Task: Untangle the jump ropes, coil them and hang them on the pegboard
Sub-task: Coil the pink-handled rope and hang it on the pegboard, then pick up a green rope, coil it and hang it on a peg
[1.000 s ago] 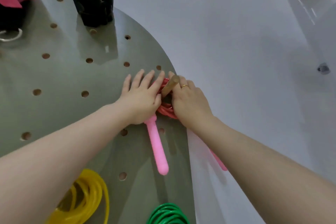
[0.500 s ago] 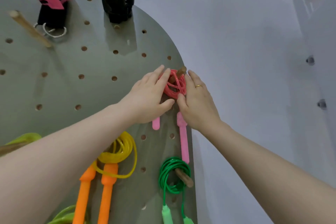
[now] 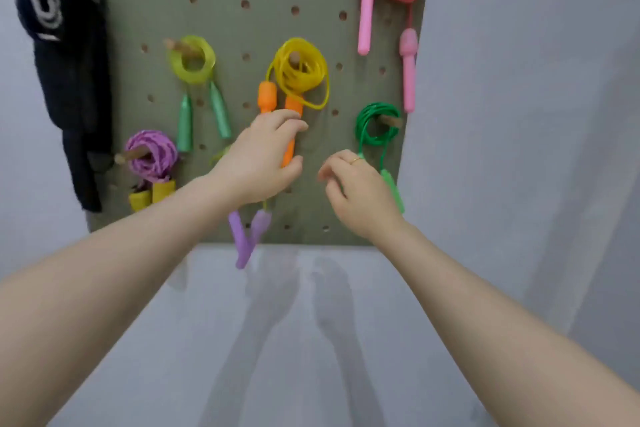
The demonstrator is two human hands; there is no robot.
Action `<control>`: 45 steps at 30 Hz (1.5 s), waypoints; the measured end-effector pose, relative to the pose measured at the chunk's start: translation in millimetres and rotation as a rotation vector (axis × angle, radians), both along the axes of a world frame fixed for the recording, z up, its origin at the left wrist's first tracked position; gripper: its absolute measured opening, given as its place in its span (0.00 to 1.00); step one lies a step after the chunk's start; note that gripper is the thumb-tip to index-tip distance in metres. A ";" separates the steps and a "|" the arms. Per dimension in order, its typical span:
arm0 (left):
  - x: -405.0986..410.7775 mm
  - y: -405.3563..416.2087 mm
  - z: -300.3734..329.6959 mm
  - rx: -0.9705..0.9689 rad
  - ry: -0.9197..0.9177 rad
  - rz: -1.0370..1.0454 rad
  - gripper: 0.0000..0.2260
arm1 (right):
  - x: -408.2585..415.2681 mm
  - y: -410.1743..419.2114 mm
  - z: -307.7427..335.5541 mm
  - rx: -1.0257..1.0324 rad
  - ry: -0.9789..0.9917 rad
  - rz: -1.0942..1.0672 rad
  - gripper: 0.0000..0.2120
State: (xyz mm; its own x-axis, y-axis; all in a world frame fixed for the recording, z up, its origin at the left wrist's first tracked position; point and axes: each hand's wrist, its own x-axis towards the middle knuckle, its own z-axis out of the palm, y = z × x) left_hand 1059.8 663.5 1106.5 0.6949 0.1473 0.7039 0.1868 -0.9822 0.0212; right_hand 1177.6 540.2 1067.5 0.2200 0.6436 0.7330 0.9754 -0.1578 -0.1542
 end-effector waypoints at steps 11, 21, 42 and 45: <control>-217.2 -9.7 -293.0 -0.687 0.441 0.350 0.19 | -186.1 65.2 -230.9 -1.144 0.088 0.519 0.12; -481.1 -119.8 -400.9 -1.346 0.475 1.033 0.20 | -424.9 90.5 -333.5 -1.483 -0.337 1.085 0.08; -652.3 -325.7 -539.4 -1.889 -0.835 1.784 0.14 | -700.4 10.9 -512.0 -1.843 -1.263 1.375 0.13; -636.4 -342.6 -580.1 -1.868 -1.150 1.892 0.13 | -714.0 14.5 -563.0 -1.781 -1.360 1.355 0.12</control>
State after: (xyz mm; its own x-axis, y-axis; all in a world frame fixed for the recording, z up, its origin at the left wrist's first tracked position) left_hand 423.5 320.9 526.4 -0.7055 0.1134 -0.6996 -0.3882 0.7641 0.5153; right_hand 463.6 554.7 504.5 -0.4140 -0.1507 -0.8977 0.0750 0.9772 -0.1986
